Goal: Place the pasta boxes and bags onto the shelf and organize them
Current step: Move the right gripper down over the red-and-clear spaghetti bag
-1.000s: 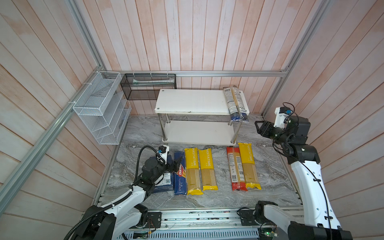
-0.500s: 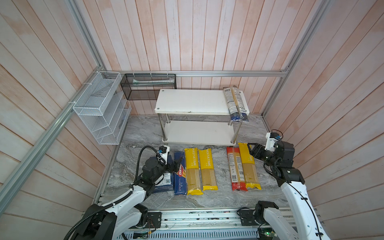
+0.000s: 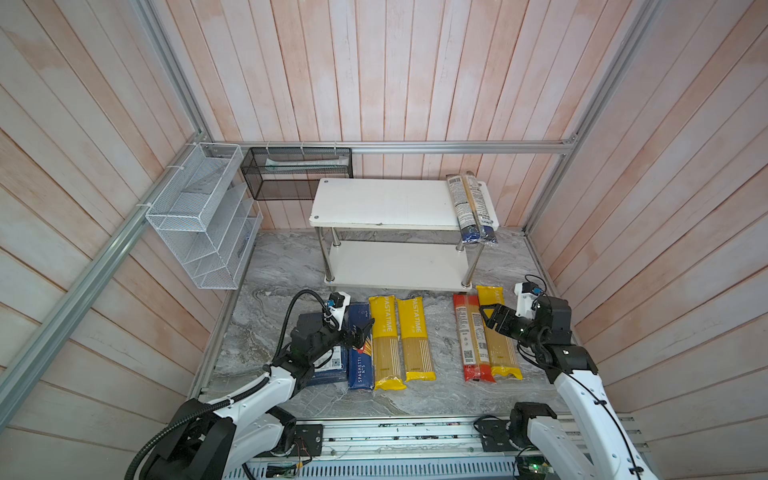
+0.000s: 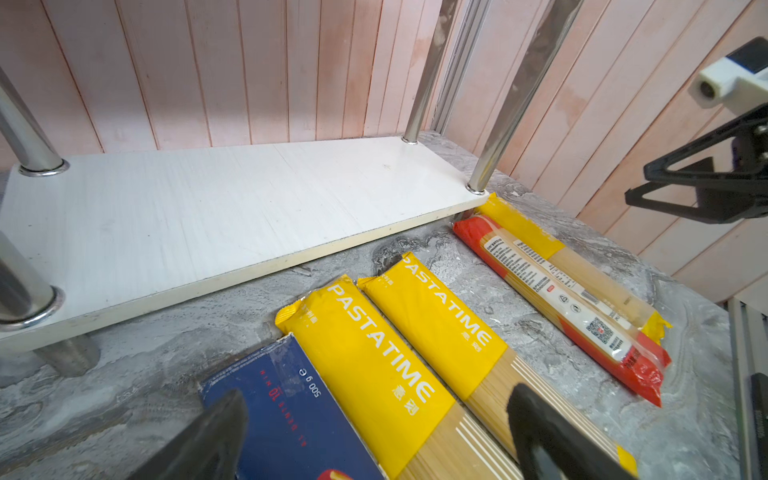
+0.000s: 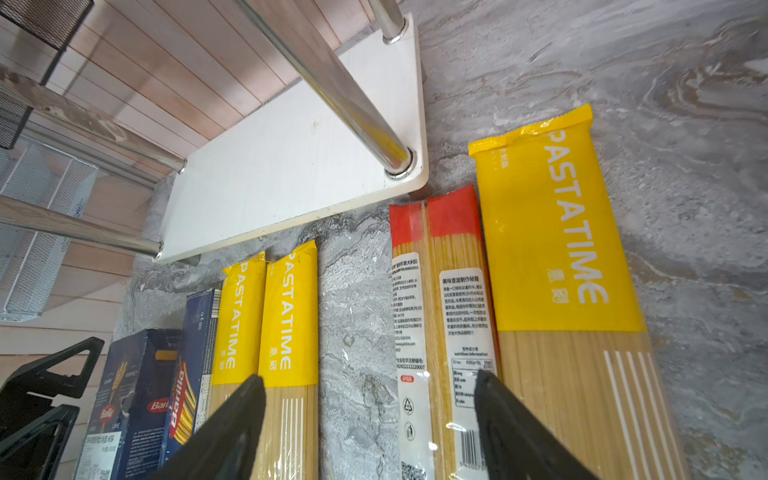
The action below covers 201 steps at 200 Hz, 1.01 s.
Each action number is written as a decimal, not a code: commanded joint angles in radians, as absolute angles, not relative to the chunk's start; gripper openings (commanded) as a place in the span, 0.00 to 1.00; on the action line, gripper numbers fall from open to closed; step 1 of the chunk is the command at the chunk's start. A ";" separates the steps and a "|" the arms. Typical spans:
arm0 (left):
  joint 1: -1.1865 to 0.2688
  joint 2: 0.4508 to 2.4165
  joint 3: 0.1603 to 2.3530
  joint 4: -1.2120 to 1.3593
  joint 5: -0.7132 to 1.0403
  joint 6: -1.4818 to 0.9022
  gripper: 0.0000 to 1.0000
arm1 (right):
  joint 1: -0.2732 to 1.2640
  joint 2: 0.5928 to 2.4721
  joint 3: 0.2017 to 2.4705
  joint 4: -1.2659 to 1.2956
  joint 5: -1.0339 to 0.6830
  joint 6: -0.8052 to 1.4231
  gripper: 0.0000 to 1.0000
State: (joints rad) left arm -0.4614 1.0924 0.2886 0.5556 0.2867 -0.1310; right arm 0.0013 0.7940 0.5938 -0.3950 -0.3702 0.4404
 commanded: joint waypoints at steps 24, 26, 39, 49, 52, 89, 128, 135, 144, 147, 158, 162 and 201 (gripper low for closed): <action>-0.471 1.098 0.317 0.539 0.250 -0.107 1.00 | 0.136 0.908 0.660 -0.484 -0.180 0.425 0.83; -0.471 1.098 0.319 0.537 0.241 -0.108 1.00 | 0.144 0.914 0.662 -0.486 -0.172 0.423 0.84; -0.472 1.099 0.314 0.541 0.214 -0.107 1.00 | 0.183 0.941 0.674 -0.495 -0.125 0.420 0.86; -0.472 1.104 0.310 0.550 0.210 -0.105 1.00 | 0.194 0.957 0.672 -0.492 -0.109 0.421 0.87; -0.473 1.106 0.311 0.551 0.211 -0.106 1.00 | 0.195 0.960 0.669 -0.490 -0.108 0.420 0.87; -0.478 1.117 0.321 0.544 0.235 -0.107 1.00 | 0.198 0.982 0.640 -0.444 -0.085 0.438 0.87; -0.478 1.117 0.321 0.547 0.231 -0.107 1.00 | 0.215 1.010 0.614 -0.379 -0.070 0.451 0.87; -0.479 1.115 0.321 0.548 0.237 -0.109 1.00 | 0.220 1.022 0.610 -0.368 -0.065 0.450 0.87; -0.480 1.114 0.321 0.550 0.238 -0.109 1.00 | 0.227 1.042 0.612 -0.365 -0.058 0.448 0.87; -0.479 1.113 0.319 0.551 0.237 -0.109 1.00 | 0.229 1.049 0.614 -0.366 -0.054 0.447 0.87; -0.481 1.112 0.318 0.550 0.232 -0.106 1.00 | 0.240 1.076 0.621 -0.370 -0.049 0.441 0.87; -0.482 1.111 0.318 0.547 0.228 -0.105 1.00 | 0.243 1.084 0.623 -0.371 -0.048 0.437 0.87; -0.482 1.105 0.318 0.545 0.234 -0.108 1.00 | 0.270 1.142 0.630 -0.355 -0.009 0.437 0.87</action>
State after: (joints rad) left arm -0.4774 1.1126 0.2939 0.5407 0.2295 -0.1204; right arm 0.2550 1.1175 0.6277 -0.3744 -0.0490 0.4416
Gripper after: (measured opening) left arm 0.998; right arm 0.873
